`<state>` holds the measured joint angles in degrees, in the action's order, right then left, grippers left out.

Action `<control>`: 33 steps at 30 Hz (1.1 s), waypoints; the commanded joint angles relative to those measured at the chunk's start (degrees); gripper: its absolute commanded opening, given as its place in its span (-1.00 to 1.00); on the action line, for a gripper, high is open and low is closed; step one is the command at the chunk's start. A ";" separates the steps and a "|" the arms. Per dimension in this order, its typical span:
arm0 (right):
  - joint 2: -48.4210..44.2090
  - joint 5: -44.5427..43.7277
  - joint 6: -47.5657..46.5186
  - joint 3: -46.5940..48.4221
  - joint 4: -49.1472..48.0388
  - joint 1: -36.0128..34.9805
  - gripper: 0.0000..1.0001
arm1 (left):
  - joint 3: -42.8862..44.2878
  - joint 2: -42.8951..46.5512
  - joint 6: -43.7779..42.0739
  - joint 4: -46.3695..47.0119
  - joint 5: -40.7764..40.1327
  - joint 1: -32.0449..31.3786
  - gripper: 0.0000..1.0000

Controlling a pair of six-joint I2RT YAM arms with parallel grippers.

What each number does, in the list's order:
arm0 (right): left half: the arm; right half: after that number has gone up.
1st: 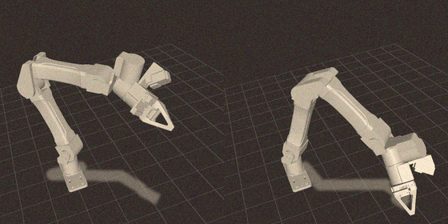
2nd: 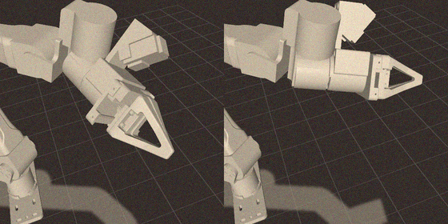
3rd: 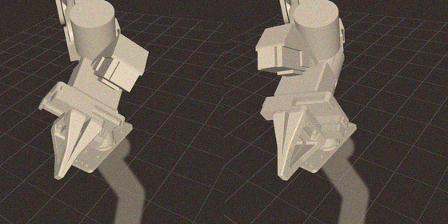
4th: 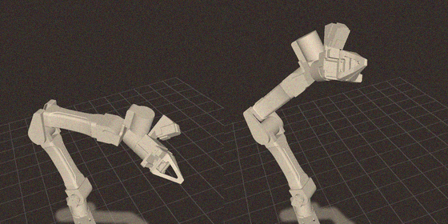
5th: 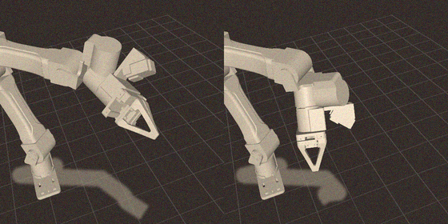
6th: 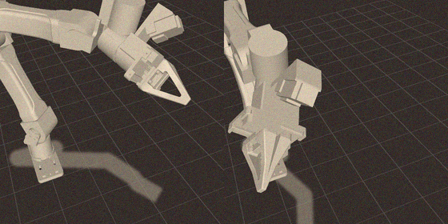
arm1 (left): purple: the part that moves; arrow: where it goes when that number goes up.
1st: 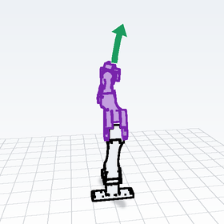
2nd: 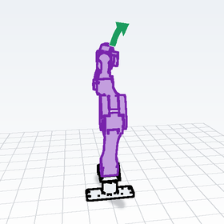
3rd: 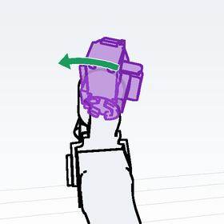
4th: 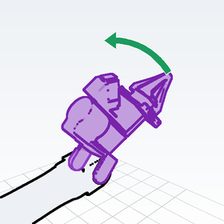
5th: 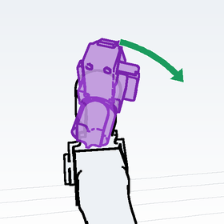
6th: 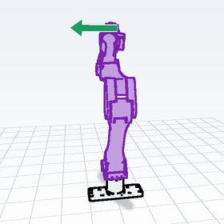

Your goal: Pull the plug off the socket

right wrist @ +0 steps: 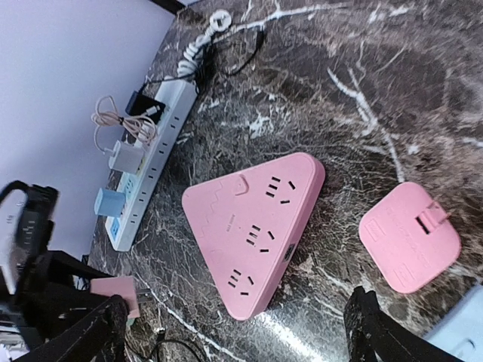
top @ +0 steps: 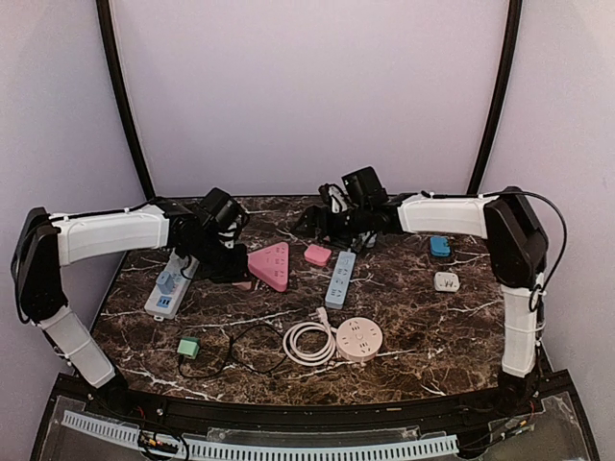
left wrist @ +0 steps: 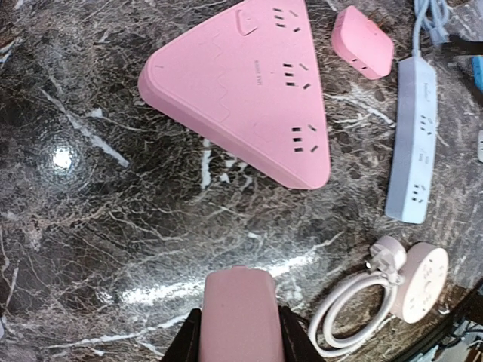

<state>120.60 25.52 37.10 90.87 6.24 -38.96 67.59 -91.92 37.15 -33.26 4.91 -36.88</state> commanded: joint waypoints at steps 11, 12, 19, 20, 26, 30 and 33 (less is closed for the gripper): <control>-26.67 -21.70 -2.11 -22.86 -2.16 2.08 0.97 | 16.36 -15.74 -0.66 -21.84 -26.00 -9.61 -0.79; -28.07 -22.42 -1.85 -24.77 -2.82 2.56 0.97 | 17.62 -16.97 -0.62 -23.28 -27.36 -10.14 -0.77; -31.88 -22.95 -1.81 -28.51 -2.97 3.76 0.97 | 23.90 -23.26 -0.66 -29.52 -32.39 -12.28 -0.62; -32.03 -22.76 -1.85 -28.79 -3.00 3.80 0.97 | 24.21 -23.63 -0.73 -29.73 -32.58 -12.56 -0.61; -32.02 -21.71 -1.87 -29.13 -2.91 3.83 0.97 | 26.04 -26.57 -0.87 -31.59 -33.25 -13.34 -0.49; -32.00 -21.35 -2.02 -29.24 -2.95 3.89 0.97 | 26.39 -27.38 -0.85 -32.16 -33.65 -13.68 -0.44; -31.92 -21.15 -1.99 -29.32 -2.97 3.95 0.97 | 26.41 -28.27 -0.92 -32.54 -33.86 -13.74 -0.39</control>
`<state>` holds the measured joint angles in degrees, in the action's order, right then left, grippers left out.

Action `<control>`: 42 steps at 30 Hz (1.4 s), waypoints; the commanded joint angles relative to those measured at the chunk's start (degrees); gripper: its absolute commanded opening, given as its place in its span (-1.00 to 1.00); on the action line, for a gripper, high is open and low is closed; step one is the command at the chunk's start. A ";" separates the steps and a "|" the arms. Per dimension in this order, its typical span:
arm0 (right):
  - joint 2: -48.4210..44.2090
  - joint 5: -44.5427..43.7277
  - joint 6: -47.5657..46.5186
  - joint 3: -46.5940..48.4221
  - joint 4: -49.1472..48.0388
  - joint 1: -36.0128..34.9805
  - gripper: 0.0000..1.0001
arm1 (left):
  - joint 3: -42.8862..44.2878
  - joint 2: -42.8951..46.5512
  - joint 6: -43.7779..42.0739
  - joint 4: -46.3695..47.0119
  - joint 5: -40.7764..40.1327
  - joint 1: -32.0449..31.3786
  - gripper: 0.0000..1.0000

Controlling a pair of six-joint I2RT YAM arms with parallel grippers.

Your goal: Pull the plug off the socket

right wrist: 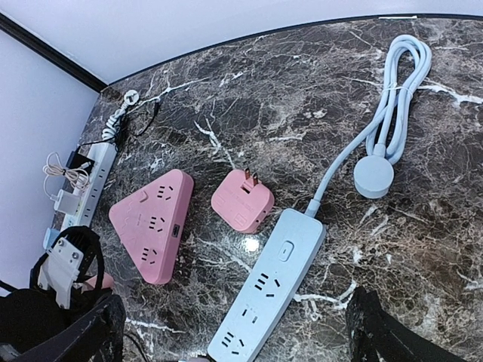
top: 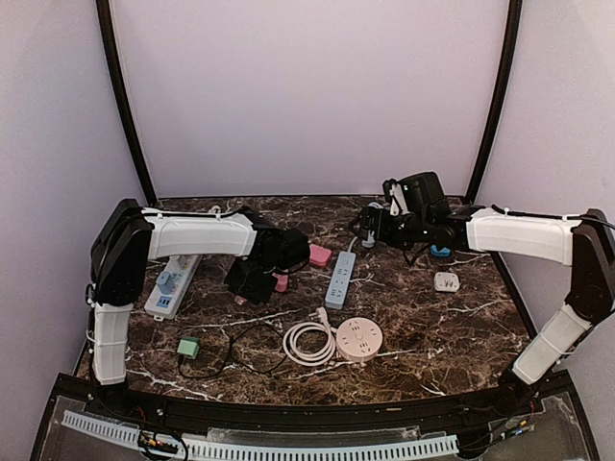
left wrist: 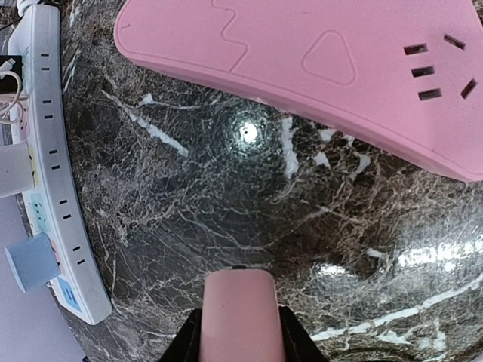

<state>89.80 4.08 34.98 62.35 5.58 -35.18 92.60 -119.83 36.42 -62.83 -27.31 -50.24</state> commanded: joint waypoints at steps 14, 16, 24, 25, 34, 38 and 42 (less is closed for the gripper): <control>-0.96 1.11 0.02 -0.98 -2.30 0.13 0.97 | 2.49 -1.38 -1.50 -2.32 0.42 -1.26 -0.06; -0.82 1.11 -0.07 -0.91 -2.19 0.11 0.97 | 2.53 -1.06 -1.91 -1.41 1.99 -1.53 0.00; -0.78 1.35 -0.50 -1.12 -1.67 0.12 0.97 | 1.49 4.99 -2.13 3.44 6.13 -1.45 0.27; -0.77 1.44 -0.57 -1.19 -1.70 0.13 0.97 | 1.38 5.68 -2.10 3.87 6.35 -1.23 0.32; -0.51 2.79 -0.79 -1.86 -2.17 0.11 0.97 | -5.27 18.79 -1.47 9.13 8.97 7.17 0.39; 0.01 3.91 -0.79 -1.82 -2.50 0.12 0.97 | -12.11 25.19 -0.74 10.45 9.13 12.72 0.42; 0.64 5.11 -0.70 -1.80 -3.20 0.11 0.97 | -18.09 30.50 -0.43 10.69 8.36 18.35 0.47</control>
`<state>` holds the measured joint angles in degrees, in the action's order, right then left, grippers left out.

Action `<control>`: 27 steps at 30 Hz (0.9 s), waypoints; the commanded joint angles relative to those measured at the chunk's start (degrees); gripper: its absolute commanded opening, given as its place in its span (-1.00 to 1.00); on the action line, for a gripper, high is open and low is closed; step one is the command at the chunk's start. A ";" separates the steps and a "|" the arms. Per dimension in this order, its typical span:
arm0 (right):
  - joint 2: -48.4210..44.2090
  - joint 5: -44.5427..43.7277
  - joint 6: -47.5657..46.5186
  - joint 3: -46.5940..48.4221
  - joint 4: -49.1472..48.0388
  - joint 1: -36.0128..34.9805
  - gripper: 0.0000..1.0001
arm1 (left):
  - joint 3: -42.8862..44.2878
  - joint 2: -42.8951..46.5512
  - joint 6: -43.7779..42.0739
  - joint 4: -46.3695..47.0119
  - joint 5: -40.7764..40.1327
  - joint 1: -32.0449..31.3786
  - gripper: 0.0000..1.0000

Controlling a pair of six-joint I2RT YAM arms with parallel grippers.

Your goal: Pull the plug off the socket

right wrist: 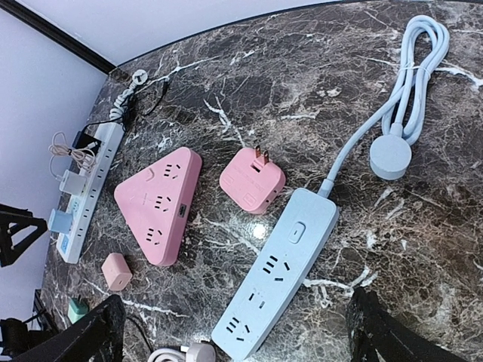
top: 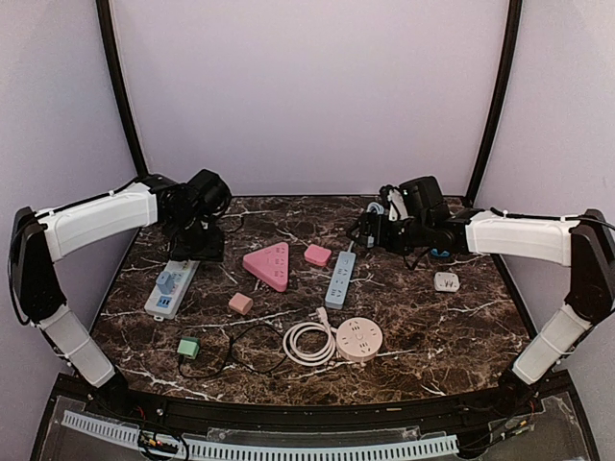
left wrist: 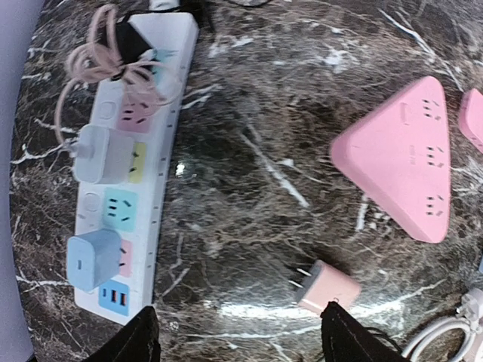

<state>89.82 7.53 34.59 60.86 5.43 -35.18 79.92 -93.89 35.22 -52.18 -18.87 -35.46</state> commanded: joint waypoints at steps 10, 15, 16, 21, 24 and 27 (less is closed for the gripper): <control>1.32 3.12 -0.31 -0.51 -4.09 0.09 0.97 | -17.43 13.20 -3.58 6.81 8.71 19.93 0.53; 1.43 3.43 -0.01 -0.92 -4.62 0.11 0.96 | -18.92 11.74 -6.36 9.40 12.99 25.58 0.42; 1.37 3.54 0.01 -0.93 -4.63 0.14 0.95 | -19.05 11.08 -6.55 9.98 13.51 26.68 0.39; 1.34 3.96 0.22 -1.27 -4.84 0.10 0.95 | -19.52 7.97 -8.25 11.48 15.76 28.23 0.16; 1.28 4.00 0.21 -1.32 -4.89 0.07 0.94 | -19.65 6.69 -8.66 11.95 15.99 28.25 0.05; 1.41 4.09 0.22 -1.20 -5.03 0.09 0.94 | -19.39 5.55 -8.53 12.46 16.43 28.21 -0.04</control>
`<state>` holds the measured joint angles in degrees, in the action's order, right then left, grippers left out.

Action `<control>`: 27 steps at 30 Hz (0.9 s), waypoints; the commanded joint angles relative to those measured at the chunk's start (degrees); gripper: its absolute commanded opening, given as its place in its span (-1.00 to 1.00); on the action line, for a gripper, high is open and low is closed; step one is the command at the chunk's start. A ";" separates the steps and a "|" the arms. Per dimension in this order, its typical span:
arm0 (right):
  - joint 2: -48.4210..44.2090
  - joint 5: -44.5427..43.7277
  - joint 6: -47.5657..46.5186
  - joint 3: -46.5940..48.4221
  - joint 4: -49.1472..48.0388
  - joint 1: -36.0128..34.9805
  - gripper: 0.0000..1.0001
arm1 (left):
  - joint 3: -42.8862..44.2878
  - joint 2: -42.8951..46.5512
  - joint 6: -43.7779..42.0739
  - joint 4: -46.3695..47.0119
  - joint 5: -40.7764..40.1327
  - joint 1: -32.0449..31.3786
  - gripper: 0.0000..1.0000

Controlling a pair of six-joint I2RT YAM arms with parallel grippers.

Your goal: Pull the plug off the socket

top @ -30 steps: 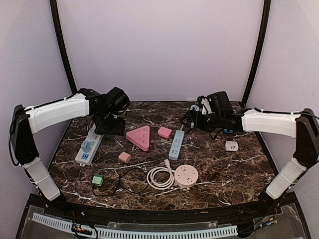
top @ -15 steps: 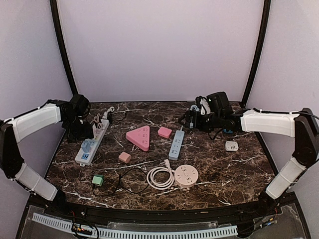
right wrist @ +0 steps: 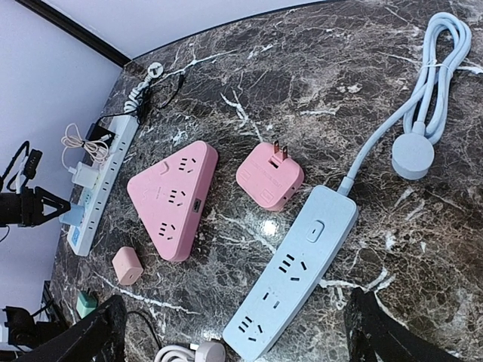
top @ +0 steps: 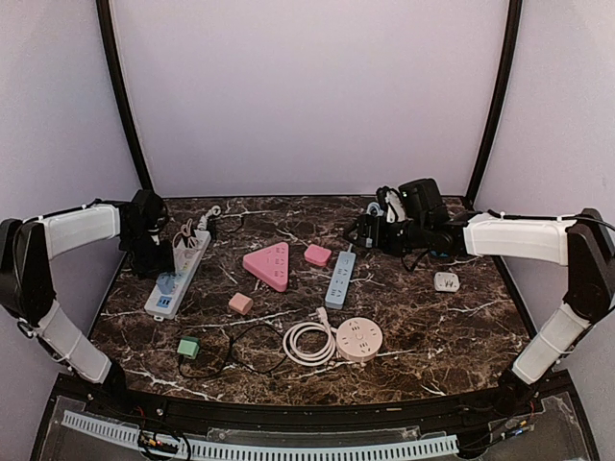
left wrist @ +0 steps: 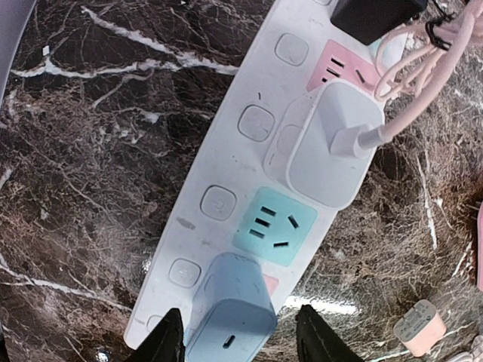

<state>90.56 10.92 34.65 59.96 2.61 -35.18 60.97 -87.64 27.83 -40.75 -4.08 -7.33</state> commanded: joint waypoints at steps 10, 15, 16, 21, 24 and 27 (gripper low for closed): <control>1.78 1.82 0.72 -0.14 -2.36 0.02 0.94 | -0.29 -1.52 0.54 1.16 3.88 -2.00 -0.27; 2.60 2.98 1.09 0.33 -3.82 -0.06 0.93 | 0.98 -1.28 3.01 0.66 5.78 -6.36 -0.29; 2.81 3.29 1.19 0.49 -3.86 -0.11 0.92 | 1.14 -1.47 3.47 0.62 5.72 -7.34 -0.29; 3.85 4.05 1.44 1.45 -3.84 -1.10 0.92 | 0.57 -3.14 4.65 1.16 5.05 -9.84 -0.40; 4.97 4.52 1.63 2.84 -3.72 -2.56 0.92 | -0.08 -3.51 5.35 1.80 5.41 -10.86 -0.54; 6.84 4.47 1.57 5.64 -2.97 -5.34 0.92 | -0.51 -3.39 5.82 2.50 6.07 -11.84 -0.73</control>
<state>95.20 14.39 35.94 61.47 1.30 -37.23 61.04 -90.26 31.86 -38.68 -0.32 -17.67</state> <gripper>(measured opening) 0.960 0.278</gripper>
